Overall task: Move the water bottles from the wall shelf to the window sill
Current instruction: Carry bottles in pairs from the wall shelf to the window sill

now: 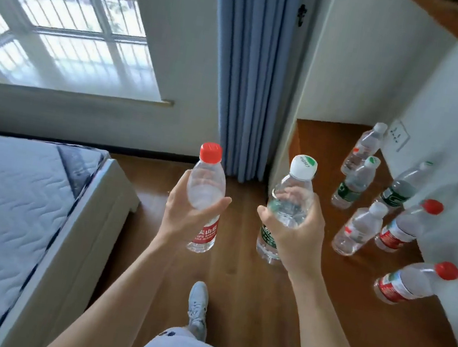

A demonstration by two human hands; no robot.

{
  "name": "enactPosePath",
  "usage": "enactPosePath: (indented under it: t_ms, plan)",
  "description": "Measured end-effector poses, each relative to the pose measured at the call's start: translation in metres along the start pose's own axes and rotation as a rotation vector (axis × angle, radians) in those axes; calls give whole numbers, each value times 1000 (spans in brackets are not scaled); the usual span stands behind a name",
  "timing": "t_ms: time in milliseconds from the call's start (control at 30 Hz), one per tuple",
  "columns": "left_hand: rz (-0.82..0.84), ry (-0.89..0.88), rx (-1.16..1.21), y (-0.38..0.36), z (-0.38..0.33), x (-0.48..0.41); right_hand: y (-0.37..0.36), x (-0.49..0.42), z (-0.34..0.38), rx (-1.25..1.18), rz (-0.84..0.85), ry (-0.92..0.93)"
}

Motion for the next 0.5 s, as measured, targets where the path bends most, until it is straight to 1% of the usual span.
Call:
enactPosePath:
  t_ms: [233, 367, 500]
  plan:
    - [-202, 39, -11, 72, 34, -11, -86, -49, 5, -25, 202, 40]
    - [-260, 62, 8, 107, 59, -41, -133, -90, 4, -16, 261, 45]
    - [-309, 76, 23, 148, 76, -92, -183, -148, 7, 0, 298, 68]
Point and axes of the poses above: each hand's wrist, its own x-axis away from the middle knuckle, its own y-axis out of the back of the hand, z = x × y, the point moved 3 cm from there along -x, towards the middle knuckle, and after that the axes turned 11 degrees about z, right-handed, at the moved point
